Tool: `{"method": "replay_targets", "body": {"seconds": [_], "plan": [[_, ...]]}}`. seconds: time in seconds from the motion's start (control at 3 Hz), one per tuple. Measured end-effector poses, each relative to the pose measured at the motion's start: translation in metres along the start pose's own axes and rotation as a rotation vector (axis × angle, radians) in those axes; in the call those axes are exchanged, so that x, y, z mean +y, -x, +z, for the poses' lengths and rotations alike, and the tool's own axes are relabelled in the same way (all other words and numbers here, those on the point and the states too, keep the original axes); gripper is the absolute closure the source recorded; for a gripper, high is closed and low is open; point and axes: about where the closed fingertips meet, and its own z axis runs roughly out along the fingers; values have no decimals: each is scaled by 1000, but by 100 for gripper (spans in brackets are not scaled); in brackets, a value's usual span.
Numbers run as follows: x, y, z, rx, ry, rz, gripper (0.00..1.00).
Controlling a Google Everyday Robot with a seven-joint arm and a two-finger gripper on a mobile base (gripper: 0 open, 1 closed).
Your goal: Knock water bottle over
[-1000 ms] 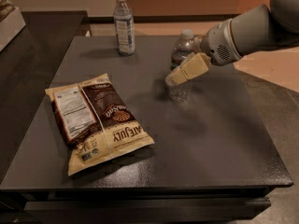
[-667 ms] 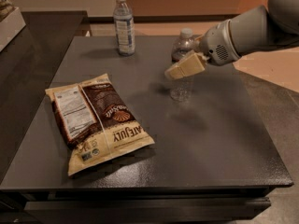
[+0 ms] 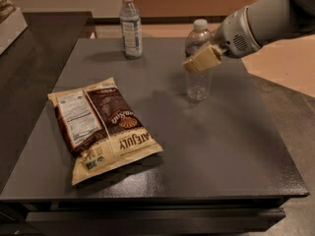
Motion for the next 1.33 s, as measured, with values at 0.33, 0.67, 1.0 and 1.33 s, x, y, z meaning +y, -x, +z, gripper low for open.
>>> {"method": "replay_targets", "body": {"seconds": [0.33, 0.67, 1.0, 1.33], "plan": [[-7, 5, -18, 136, -12, -43, 100], [-5, -6, -17, 320, 30, -100, 100], [3, -21, -5, 468, 102, -150, 100], [8, -33, 11, 557, 157, -180, 82]]}}
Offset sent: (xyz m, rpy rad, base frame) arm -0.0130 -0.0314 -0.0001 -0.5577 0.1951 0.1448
